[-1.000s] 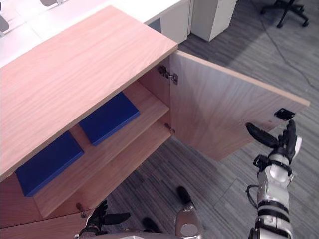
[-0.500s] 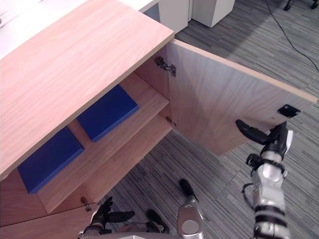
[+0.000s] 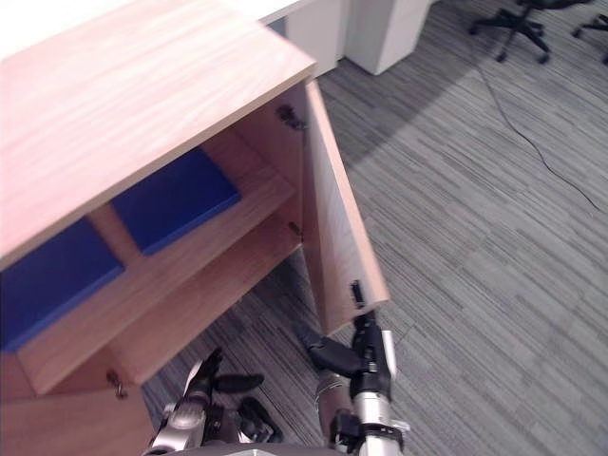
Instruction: Walk over to the cabinet, pick up the folder, carry it to the office cabinet, place the folder inside the office cabinet, then close the office cabinet door
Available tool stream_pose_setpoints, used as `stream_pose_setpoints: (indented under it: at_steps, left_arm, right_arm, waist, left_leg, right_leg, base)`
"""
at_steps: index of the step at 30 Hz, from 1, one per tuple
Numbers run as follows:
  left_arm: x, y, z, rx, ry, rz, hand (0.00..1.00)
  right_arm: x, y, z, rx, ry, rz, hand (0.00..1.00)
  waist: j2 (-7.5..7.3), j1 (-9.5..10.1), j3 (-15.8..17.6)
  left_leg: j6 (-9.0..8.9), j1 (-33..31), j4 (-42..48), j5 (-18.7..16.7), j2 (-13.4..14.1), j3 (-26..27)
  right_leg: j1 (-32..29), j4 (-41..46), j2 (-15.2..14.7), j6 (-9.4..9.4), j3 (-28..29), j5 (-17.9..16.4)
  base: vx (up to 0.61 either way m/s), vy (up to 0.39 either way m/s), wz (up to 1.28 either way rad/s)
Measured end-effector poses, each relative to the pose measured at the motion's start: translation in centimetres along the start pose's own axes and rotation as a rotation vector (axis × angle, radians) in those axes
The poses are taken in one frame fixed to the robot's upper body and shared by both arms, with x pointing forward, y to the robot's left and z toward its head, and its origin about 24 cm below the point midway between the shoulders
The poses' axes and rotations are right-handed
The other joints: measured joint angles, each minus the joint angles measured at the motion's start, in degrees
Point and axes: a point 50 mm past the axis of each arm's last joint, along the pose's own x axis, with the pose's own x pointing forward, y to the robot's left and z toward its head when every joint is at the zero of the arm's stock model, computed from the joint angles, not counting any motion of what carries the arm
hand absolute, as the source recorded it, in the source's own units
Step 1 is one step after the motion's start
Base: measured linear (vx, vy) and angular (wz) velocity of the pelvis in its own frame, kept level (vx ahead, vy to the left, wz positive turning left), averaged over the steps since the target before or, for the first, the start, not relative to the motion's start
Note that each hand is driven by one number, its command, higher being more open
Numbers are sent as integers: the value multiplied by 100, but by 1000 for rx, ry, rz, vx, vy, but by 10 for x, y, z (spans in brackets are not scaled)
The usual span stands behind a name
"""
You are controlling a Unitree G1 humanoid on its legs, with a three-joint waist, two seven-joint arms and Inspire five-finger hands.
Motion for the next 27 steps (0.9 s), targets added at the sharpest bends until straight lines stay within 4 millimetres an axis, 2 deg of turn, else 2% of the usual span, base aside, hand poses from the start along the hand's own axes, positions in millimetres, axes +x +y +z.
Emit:
stream_pose_setpoints:
  at_steps: [1,2,4,6,7,8,11,13,17,19,21,24,27]
  left_arm:
    - [1,0,4,5,-11,-2,100]
    - [3,4,6,14,-16,11,100]
    - [3,9,5,21,-10,30,100]
    - [1,19,-4,23,23,61,100]
    - [1,24,-5,-15,25,88,100]
    - [0,26,-5,-27,22,101,100]
    - [-4,35,-7,-106,8,151,100]
    - [-7,40,-14,-138,17,171,100]
    - [-11,49,-26,-199,42,215,100]
    - [-15,56,-35,-211,68,240,100]
    - [-20,58,-48,-222,109,255,100]
    - [-26,55,-58,-245,136,259,100]
    - [-31,54,-63,-272,135,264,100]
  right_arm:
    - [12,9,3,-26,-14,69,100]
    - [40,27,13,-68,-62,166,100]
    - [57,37,27,-109,-121,227,100]
    - [85,47,56,-195,-239,279,100]
    - [101,40,71,-226,-279,245,100]
    - [108,35,76,-245,-290,226,100]
    - [134,1,100,-349,-334,107,100]
    - [136,-21,106,-359,-347,11,100]
    - [143,-86,127,-367,-345,-242,100]
    - [140,-95,125,-351,-339,-277,100]
    - [131,-103,115,-347,-323,-288,100]
    - [113,-116,84,-350,-223,-291,100]
    - [91,-124,37,-378,-53,-268,100]
  waist:
    - [2,98,40]
    - [5,239,117]
    - [4,342,201]
    - [18,481,236]
    - [17,551,236]
    - [18,608,236]
    - [23,821,237]
    - [20,807,236]
    - [28,815,229]
    - [28,812,225]
    - [37,788,212]
    - [91,806,146]
    - [106,856,53]
  left_leg:
    - [-10,-74,37,18,-37,-191]
    - [-26,-231,25,102,-159,-553]
    - [-32,-320,-14,179,-247,-774]
    - [4,-515,-132,403,-390,-1154]
    - [26,-584,-235,532,-482,-1365]
    - [22,-600,-286,599,-517,-1443]
    - [52,-643,-336,712,-652,-1834]
    - [70,-654,-348,721,-717,-1992]
    - [152,-638,-560,812,-896,-2124]
    - [151,-625,-574,820,-908,-2187]
    - [181,-620,-619,842,-958,-2288]
    - [184,-623,-679,853,-1091,-2624]
    - [180,-590,-725,876,-1298,-3089]
  right_leg:
    - [26,29,-45,-13,-169,-9]
    - [41,53,-174,-44,-546,-29]
    - [63,51,-251,-58,-762,-35]
    - [92,-3,-371,-81,-1150,-45]
    - [149,-76,-441,-96,-1387,-47]
    - [185,-104,-472,-104,-1488,-49]
    - [378,-132,-543,-191,-1895,-121]
    - [462,-133,-579,-196,-2056,-176]
    - [486,-149,-679,-142,-2200,-245]
    - [522,-149,-709,-102,-2266,-261]
    - [565,-145,-735,-60,-2373,-309]
    - [711,-93,-789,-33,-2728,-493]
    - [903,125,-910,2,-3192,-812]
  base:
    - [-139,-35,109]
    - [-128,-37,110]
    - [-100,-39,91]
    - [-67,-34,106]
    - [-10,-14,97]
    - [13,-11,94]
    - [46,20,68]
    - [67,43,44]
    - [48,32,23]
    - [78,29,23]
    - [103,20,30]
    - [102,-12,63]
    - [127,-24,83]
